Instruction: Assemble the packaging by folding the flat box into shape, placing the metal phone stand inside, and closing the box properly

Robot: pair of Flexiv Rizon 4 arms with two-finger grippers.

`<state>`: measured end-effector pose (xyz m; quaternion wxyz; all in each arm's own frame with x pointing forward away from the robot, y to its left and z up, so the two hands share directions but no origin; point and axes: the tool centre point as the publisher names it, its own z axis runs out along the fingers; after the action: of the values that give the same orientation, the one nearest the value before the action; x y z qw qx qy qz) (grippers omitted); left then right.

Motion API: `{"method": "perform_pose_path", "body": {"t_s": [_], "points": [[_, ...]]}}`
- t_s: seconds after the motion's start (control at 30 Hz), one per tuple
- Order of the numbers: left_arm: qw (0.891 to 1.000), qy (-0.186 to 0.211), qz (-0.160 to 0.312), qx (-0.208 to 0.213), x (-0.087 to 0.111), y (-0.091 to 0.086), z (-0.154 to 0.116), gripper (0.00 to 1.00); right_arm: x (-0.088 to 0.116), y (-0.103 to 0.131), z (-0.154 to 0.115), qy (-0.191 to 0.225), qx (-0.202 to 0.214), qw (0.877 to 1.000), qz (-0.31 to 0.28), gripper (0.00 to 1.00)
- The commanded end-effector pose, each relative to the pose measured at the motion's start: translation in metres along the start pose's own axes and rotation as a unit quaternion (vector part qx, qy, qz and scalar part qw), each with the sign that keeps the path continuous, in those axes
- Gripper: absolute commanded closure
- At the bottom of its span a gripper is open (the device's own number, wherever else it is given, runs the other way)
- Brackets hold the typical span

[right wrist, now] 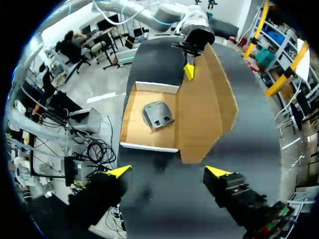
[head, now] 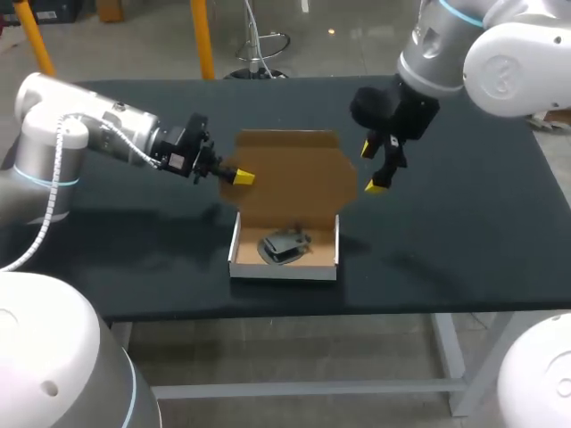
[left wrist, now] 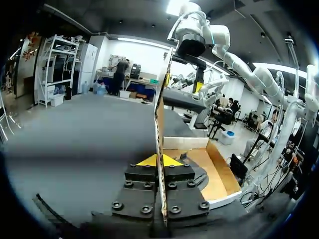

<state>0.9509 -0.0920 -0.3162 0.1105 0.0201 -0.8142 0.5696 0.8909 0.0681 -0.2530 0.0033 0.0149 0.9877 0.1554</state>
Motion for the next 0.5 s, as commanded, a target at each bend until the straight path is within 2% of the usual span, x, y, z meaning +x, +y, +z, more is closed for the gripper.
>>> {"method": "perform_pose_path", "body": {"t_s": [0.03, 0.5], "points": [[1.0, -0.008, 0.007, 0.003, 0.0055, -0.0017, -0.002, 1.0, -0.0007, 0.0016, -0.0016, 0.003, 0.002, 1.0, 0.0, 0.0], [0.999, -0.024, 0.036, 0.001, 0.0101, -0.0074, 0.0007, 1.0, -0.001, 0.0009, -0.0017, 0.005, 0.002, 1.0, -0.001, 0.0]]}}
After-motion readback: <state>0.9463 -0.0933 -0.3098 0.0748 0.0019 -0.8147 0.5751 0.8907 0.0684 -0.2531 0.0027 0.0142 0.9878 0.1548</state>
